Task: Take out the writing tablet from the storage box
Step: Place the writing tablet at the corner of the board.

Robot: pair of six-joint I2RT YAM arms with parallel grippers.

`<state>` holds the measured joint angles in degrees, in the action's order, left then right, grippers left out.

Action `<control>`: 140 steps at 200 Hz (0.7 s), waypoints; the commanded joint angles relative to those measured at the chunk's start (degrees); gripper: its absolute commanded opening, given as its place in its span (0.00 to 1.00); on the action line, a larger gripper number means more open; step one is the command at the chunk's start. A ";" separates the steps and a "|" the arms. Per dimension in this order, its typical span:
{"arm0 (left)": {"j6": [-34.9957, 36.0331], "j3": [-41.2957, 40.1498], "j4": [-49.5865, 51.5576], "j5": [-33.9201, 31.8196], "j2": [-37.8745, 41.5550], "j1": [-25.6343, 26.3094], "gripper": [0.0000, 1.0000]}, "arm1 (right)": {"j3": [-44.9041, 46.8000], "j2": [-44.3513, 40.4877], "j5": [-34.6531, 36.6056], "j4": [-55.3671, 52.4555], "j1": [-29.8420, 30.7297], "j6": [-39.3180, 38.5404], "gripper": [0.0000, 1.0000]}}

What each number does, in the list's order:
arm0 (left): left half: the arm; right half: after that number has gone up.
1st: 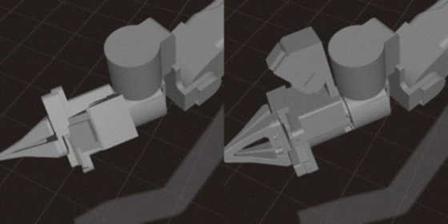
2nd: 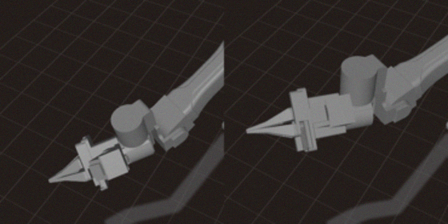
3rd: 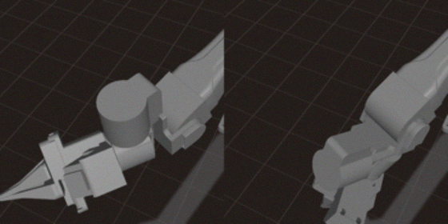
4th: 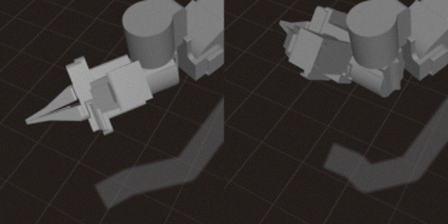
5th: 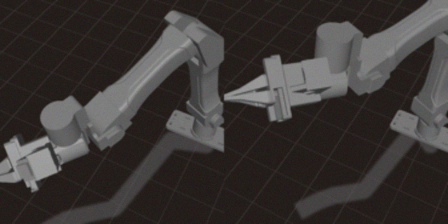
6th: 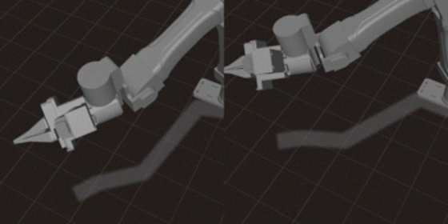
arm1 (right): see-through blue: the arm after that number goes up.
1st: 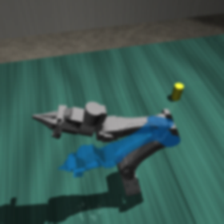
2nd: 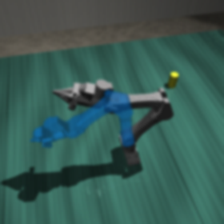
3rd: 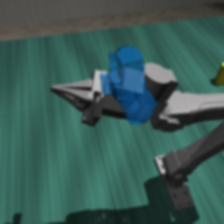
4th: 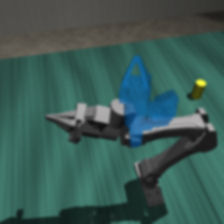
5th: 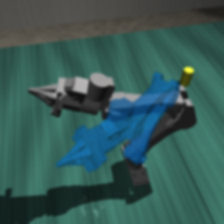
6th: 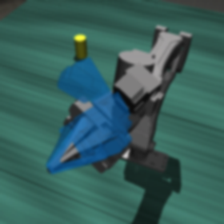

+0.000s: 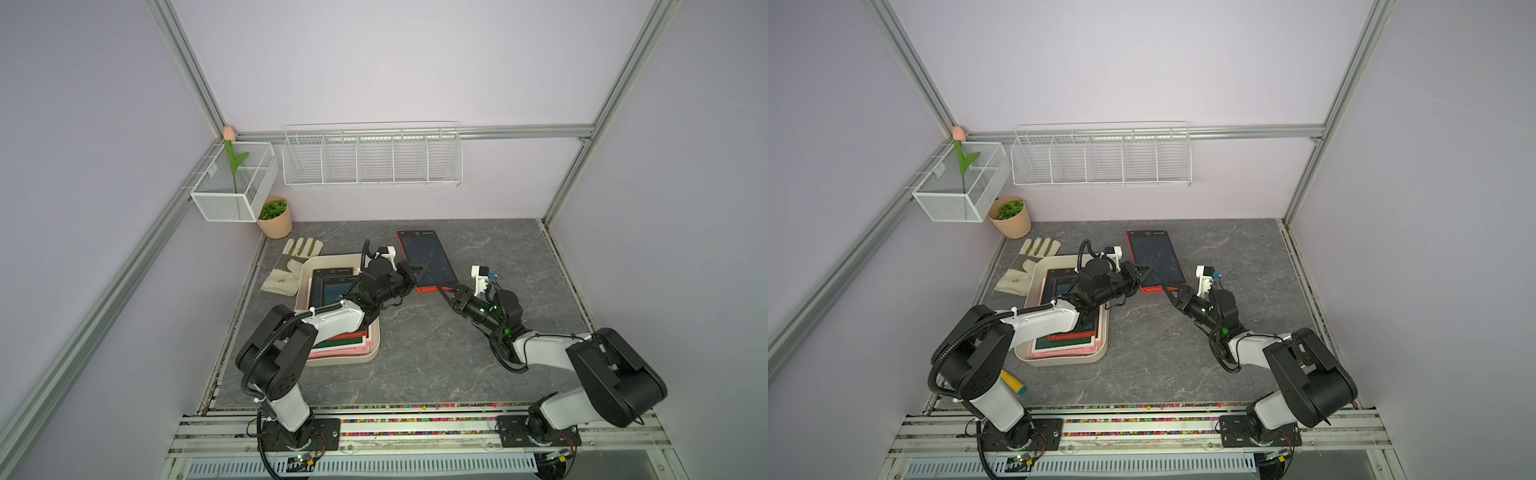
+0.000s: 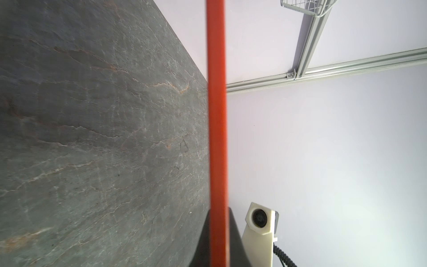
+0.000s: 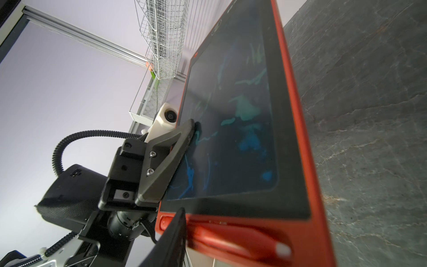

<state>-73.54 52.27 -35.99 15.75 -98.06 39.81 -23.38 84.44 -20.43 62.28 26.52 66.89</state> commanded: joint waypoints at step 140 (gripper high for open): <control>-0.69 3.23 0.74 4.33 -6.91 1.82 0.00 | -3.68 -5.63 5.40 -2.81 -3.02 8.26 0.34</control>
<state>-76.07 54.39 -39.59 17.15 -102.04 40.25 -23.86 81.17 -18.65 57.30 24.08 67.02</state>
